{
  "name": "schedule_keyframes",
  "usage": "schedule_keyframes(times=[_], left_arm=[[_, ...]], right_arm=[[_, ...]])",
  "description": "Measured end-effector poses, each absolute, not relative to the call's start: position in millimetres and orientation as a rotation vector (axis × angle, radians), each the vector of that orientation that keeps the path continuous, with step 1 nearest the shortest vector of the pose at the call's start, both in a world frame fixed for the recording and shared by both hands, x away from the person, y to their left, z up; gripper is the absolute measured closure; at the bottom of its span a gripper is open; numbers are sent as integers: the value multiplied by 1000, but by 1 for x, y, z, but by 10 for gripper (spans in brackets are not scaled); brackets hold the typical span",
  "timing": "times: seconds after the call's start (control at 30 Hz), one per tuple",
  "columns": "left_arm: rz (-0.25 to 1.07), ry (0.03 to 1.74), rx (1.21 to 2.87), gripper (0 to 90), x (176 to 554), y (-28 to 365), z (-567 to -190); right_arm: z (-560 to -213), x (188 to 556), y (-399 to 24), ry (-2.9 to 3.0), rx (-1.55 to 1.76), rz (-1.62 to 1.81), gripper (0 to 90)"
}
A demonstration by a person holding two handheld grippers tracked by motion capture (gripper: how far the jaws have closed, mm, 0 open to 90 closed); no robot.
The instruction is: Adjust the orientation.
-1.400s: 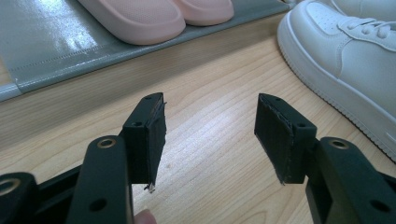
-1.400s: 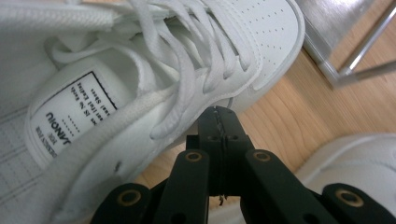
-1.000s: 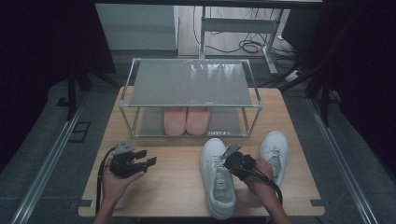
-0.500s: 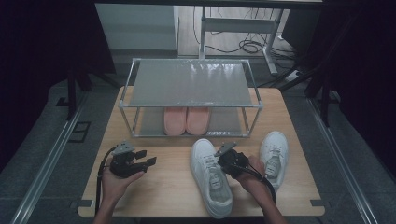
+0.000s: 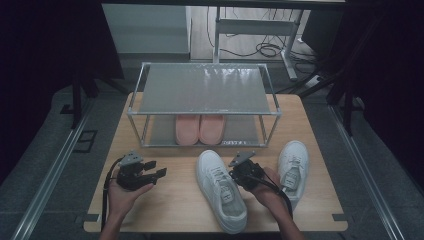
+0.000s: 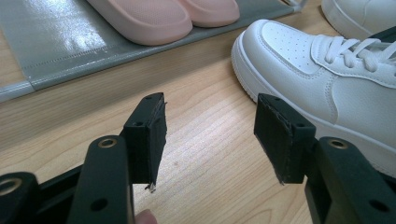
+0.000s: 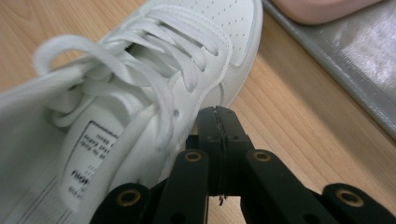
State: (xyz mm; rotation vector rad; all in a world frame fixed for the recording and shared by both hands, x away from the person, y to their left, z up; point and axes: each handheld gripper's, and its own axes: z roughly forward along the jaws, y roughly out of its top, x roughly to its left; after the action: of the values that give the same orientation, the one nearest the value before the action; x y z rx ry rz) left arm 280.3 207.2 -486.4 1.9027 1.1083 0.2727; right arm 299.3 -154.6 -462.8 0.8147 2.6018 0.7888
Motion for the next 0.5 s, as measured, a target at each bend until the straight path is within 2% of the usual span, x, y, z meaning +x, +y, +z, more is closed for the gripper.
schedule_keyframes(times=[0.3, 0.5], left_arm=[[272, 1114, 1907, 443, 280, 205, -487], [269, 1107, 1918, 442, 280, 203, -488]], right_arm=[[-440, 268, -186, 2527, 806, 990, 898], [-432, 246, -188, 2535, 756, 1091, 898]])
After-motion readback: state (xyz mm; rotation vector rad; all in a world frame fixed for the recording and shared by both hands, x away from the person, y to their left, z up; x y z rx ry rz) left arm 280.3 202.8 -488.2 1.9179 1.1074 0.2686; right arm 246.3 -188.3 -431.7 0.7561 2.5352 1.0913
